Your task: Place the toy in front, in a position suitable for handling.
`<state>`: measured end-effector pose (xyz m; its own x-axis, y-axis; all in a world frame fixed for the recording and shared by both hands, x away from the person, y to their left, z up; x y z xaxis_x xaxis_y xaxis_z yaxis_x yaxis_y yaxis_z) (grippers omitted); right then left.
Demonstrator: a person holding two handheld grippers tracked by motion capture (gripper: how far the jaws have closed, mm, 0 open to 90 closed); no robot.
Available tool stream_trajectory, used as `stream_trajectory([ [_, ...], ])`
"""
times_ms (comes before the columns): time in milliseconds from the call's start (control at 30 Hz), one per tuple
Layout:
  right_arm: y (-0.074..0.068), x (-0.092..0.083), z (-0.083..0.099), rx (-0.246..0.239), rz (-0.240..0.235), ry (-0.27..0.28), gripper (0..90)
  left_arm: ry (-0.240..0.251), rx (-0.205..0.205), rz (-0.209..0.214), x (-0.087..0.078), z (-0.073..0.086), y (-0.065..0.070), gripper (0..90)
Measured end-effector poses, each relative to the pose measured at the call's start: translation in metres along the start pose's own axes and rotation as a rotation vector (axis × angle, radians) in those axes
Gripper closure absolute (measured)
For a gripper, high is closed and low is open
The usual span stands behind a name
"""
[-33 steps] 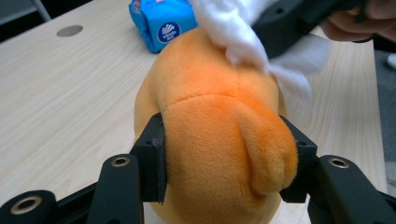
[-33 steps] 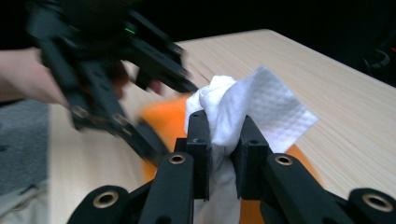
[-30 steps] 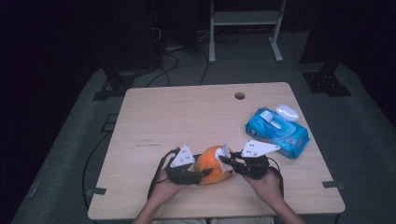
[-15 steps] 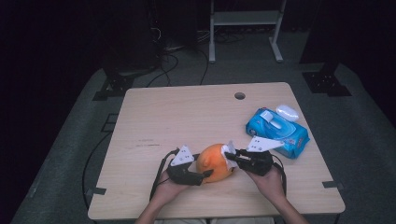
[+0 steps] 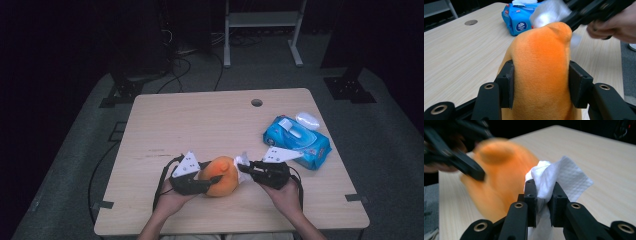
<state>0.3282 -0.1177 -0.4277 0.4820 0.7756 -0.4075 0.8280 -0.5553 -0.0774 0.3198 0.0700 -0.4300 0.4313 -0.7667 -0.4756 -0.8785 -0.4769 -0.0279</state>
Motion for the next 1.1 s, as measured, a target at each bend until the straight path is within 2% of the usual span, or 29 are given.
stream_trajectory([
  [67, -0.013, -0.007, -0.014, -0.054, -0.016, 0.055, 77.8, -0.005, 0.020, 0.005, 0.002, -0.003, 0.004, 47.9],
  [133, -0.029, -0.011, -0.025, -0.130, -0.038, 0.093, 77.8, -0.011, 0.047, 0.013, 0.006, -0.005, 0.010, 47.9],
  [200, -0.042, -0.011, -0.028, -0.188, -0.051, 0.092, 77.8, -0.013, 0.060, 0.030, 0.008, -0.008, 0.015, 47.7],
  [233, -0.045, -0.009, -0.027, -0.208, -0.047, 0.073, 77.8, -0.019, 0.063, 0.032, 0.010, -0.007, 0.016, 47.2],
  [300, -0.043, -0.004, -0.021, -0.226, -0.022, 0.038, 78.0, -0.026, 0.061, 0.011, 0.013, -0.005, 0.016, 42.8],
  [400, -0.030, -0.001, -0.014, -0.195, -0.002, 0.015, 78.1, 0.002, 0.041, -0.006, 0.014, -0.005, 0.014, 24.1],
  [500, -0.016, -0.002, -0.011, -0.152, 0.018, 0.014, 78.0, 0.007, 0.048, -0.008, 0.017, -0.003, 0.016, 14.0],
  [667, -0.004, -0.005, -0.008, -0.086, 0.012, 0.021, 78.0, 0.009, 0.029, -0.020, 0.024, 0.005, 0.012, 8.3],
  [833, 0.004, -0.008, -0.006, -0.060, 0.021, 0.025, 78.0, -0.013, 0.021, -0.030, 0.033, 0.015, 0.011, 6.6],
  [867, 0.005, -0.008, -0.006, -0.054, 0.024, 0.023, 78.0, -0.013, 0.030, -0.034, 0.033, 0.016, 0.011, 7.4],
  [933, 0.006, -0.009, -0.005, -0.054, 0.026, 0.023, 78.0, -0.012, 0.053, -0.044, 0.030, 0.014, 0.011, 23.7],
  [1000, 0.007, -0.010, -0.006, -0.047, 0.026, 0.030, 78.0, -0.004, 0.055, -0.038, 0.025, 0.009, 0.010, 39.2],
  [1100, 0.003, -0.013, -0.010, -0.067, 0.028, 0.038, 78.0, 0.004, 0.053, -0.008, 0.014, 0.000, 0.009, 45.8],
])
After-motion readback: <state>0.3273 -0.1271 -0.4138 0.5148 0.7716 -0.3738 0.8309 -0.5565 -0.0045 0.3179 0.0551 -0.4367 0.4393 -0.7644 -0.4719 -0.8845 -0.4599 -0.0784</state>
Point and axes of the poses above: each handheld gripper's, and its own axes: x roughly forward along the jaws, z roughly out of its underside, y roughly to its right, the point moved 6 cm from there along x, roughly forward along the jaws, and after that the axes turned 2 degrees about -y, right-handed, at the moved point
